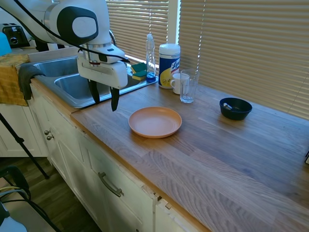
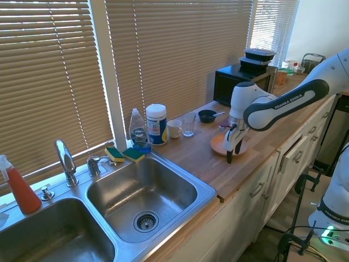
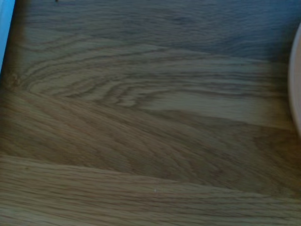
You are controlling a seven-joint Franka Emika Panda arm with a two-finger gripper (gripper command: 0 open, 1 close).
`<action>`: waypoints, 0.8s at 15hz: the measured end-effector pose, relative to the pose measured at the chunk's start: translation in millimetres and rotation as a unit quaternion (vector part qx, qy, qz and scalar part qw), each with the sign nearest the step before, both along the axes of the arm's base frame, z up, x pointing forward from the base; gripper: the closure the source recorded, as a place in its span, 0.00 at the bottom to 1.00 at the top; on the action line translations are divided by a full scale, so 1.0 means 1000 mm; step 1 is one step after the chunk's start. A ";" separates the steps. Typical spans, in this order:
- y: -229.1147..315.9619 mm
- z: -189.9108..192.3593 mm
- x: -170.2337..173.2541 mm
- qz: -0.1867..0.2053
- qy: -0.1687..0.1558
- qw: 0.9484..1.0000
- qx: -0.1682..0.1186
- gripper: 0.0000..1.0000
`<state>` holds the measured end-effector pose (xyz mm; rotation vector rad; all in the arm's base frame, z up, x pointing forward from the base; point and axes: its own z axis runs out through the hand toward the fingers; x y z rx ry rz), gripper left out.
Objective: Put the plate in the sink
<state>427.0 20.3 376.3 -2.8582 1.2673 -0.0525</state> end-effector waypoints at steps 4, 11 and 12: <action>-0.007 0.007 0.005 -0.006 -0.007 1.000 0.000 0.00; -0.124 0.017 0.025 -0.078 -0.019 0.997 0.009 0.00; -0.142 0.012 0.029 -0.090 -0.015 0.996 0.011 0.00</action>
